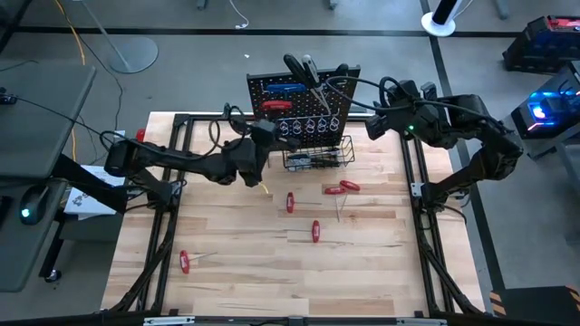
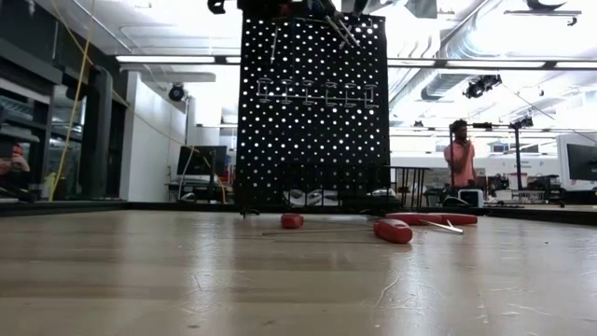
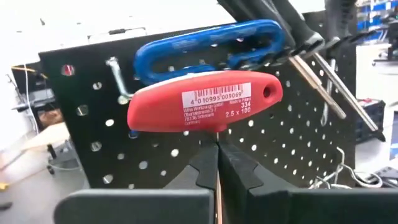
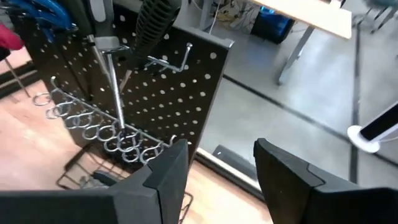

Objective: Hang tools onto peg board
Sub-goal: Hang the red allen wrench on the pegboard

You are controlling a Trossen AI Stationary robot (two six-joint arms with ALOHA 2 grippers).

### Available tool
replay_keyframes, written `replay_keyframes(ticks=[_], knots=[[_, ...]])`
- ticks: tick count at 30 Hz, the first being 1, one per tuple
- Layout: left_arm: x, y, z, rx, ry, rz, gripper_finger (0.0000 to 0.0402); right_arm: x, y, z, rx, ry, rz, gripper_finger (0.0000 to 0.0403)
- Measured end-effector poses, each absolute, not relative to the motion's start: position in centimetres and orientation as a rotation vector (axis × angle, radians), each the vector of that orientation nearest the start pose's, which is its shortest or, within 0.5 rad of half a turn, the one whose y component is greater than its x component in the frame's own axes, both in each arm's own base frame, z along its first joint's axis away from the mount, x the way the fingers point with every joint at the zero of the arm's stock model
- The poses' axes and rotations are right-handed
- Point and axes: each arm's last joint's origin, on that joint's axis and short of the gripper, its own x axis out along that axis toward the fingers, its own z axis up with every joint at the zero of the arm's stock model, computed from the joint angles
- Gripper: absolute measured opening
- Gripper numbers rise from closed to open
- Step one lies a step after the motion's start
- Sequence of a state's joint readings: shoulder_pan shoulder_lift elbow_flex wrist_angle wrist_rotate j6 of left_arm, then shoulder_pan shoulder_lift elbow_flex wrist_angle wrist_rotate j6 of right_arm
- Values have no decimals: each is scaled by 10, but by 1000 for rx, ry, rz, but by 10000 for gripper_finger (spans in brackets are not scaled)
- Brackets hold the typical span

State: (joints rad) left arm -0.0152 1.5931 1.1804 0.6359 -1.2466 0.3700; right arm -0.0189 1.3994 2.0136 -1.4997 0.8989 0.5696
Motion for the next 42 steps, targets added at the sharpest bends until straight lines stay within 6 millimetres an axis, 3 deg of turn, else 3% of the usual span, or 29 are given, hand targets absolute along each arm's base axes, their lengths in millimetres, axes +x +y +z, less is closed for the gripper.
replay_keyframes(ticks=[9, 14, 21, 30, 34, 42], knots=[[363, -15, 314, 245, 74, 1170, 0, 193, -28, 489, -41, 590, -1073, 177], [371, -23, 304, 330, 63, 1178, 0, 193, -28, 489, -83, 603, -1079, 177], [359, -16, 314, 433, -53, 1243, 0, 193, -28, 489, -124, 629, -1066, 177], [361, 4, 307, 359, -58, 1311, 0, 190, -28, 490, -130, 632, -1072, 177], [358, 15, 291, 326, -36, 1341, 0, 187, -28, 491, -128, 628, -1072, 177], [355, 17, 285, 311, -46, 1340, 0, 183, -28, 493, -126, 615, -1081, 177]])
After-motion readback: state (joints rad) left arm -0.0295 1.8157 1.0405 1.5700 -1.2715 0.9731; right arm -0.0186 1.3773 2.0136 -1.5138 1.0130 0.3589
